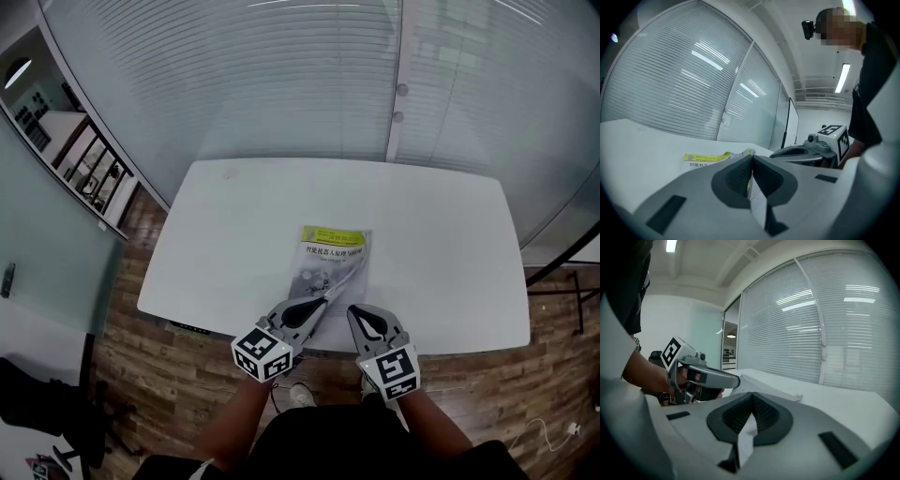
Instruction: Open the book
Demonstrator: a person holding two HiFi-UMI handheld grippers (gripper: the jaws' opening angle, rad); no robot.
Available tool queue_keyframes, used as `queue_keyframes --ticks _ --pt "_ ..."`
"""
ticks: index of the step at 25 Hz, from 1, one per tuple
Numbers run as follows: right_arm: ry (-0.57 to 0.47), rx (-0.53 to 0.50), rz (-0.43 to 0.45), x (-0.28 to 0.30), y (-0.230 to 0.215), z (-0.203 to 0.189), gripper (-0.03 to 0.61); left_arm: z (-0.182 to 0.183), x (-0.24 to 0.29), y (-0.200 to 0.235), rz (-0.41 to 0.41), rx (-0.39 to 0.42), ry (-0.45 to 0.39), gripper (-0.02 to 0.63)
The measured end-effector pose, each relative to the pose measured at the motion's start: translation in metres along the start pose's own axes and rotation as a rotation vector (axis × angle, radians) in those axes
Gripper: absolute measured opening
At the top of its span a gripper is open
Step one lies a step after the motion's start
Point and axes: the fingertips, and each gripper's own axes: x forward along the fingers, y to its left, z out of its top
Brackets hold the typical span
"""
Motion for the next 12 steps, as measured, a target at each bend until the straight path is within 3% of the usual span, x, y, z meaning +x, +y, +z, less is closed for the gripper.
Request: queue_keyframes --ticks 12 --pt "0.059 -0.012 0.017 0.043 0.0 0.003 0.006 0.007 -0.006 0.004 0.002 -0.022 -0.04 0.021"
